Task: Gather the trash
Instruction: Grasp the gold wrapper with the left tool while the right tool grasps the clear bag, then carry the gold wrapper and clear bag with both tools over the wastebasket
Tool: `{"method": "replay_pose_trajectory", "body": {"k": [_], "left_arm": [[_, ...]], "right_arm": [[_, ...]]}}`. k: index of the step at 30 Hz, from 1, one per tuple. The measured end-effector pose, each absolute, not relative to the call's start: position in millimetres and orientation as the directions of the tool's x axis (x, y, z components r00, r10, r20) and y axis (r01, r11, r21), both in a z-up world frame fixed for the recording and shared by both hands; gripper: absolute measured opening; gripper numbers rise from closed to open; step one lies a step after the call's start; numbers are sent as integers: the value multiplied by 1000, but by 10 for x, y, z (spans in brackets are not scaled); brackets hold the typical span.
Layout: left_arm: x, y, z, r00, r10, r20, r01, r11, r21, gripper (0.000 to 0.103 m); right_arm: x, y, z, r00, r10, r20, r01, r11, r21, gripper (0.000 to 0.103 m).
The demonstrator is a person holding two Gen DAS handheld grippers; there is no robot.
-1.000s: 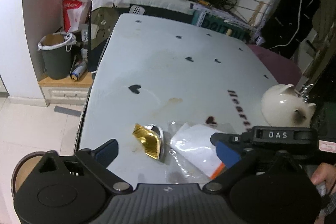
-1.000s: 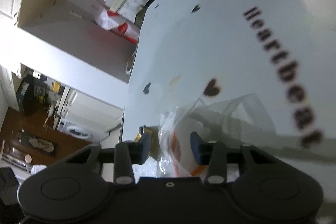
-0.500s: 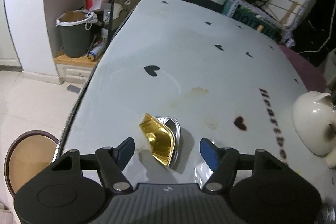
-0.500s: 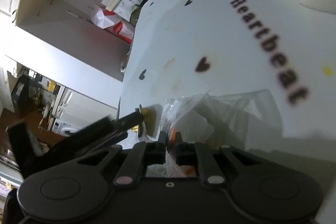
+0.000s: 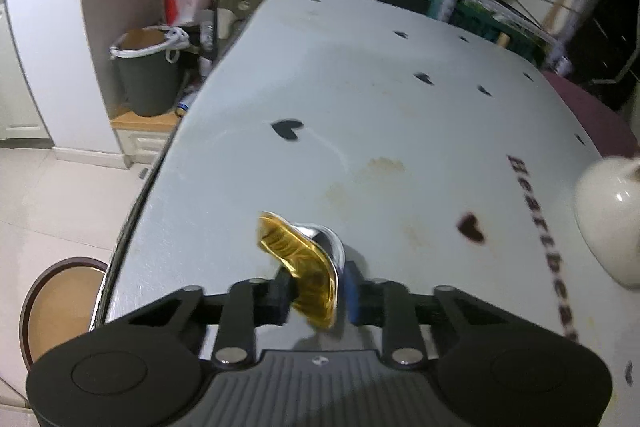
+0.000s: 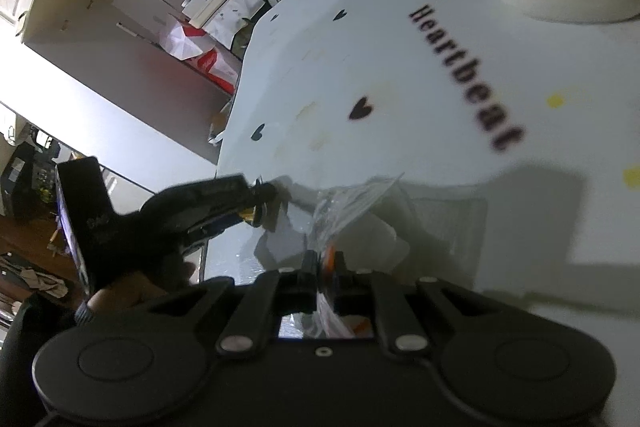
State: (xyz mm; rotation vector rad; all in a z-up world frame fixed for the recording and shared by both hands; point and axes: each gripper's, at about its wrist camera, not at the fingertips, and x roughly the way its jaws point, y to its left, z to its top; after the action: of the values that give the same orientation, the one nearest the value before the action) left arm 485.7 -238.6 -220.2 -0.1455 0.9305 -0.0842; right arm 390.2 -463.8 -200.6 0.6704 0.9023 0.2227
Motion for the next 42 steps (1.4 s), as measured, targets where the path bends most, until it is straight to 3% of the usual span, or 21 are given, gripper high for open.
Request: {"method": "replay_pose_trajectory", "body": {"k": [20, 42], "left_arm": [[3774, -2053, -1654, 587, -264, -766, 150, 964, -218, 20], [2638, -1592, -1299, 612, -301, -731, 191, 954, -233, 20]], "right_arm": [[3290, -4292, -1455, 636, 281, -719, 27, 923, 384, 5], [2435, -3713, -958, 697, 157, -699, -76, 986, 146, 6]]}}
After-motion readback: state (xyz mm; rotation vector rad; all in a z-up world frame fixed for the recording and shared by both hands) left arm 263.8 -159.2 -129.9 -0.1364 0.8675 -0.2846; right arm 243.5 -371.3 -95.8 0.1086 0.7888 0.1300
